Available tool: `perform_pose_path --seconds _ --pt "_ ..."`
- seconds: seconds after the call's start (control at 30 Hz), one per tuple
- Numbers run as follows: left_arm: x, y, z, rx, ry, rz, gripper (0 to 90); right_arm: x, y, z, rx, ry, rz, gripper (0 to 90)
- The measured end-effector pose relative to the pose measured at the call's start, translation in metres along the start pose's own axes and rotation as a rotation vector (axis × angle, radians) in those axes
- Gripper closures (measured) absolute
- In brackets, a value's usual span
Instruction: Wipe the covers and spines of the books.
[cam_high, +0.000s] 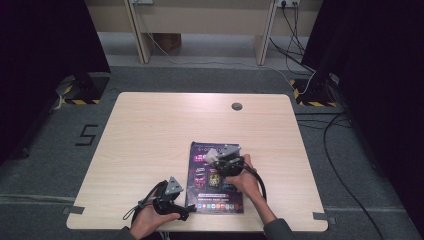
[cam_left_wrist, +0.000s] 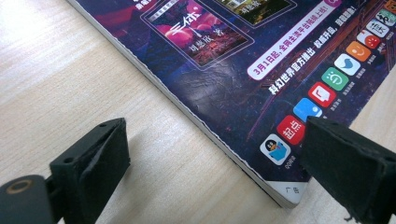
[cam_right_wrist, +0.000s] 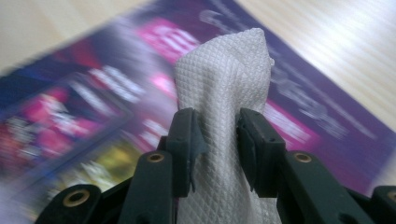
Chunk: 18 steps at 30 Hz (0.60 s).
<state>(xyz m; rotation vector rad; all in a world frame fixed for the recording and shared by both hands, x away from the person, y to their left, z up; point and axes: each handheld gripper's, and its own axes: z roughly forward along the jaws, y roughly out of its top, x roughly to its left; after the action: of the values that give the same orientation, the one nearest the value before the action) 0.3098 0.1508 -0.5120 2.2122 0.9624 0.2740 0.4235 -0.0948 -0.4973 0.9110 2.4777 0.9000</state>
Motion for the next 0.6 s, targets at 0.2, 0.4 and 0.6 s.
perform_pose_path --seconds 0.2,0.4,0.6 --pt "0.001 0.000 0.000 0.007 -0.003 -0.007 7.0 -0.030 -0.024 -0.018 0.003 -0.064 0.081 66.6" --pt "0.000 0.001 -0.002 0.006 -0.027 -0.003 11.7 -0.030 -0.027 -0.021 0.013 -0.084 0.087 66.8" --pt "-0.002 -0.001 -0.007 0.016 -0.016 0.022 14.7 -0.020 -0.022 -0.020 0.022 -0.081 0.058 67.5"
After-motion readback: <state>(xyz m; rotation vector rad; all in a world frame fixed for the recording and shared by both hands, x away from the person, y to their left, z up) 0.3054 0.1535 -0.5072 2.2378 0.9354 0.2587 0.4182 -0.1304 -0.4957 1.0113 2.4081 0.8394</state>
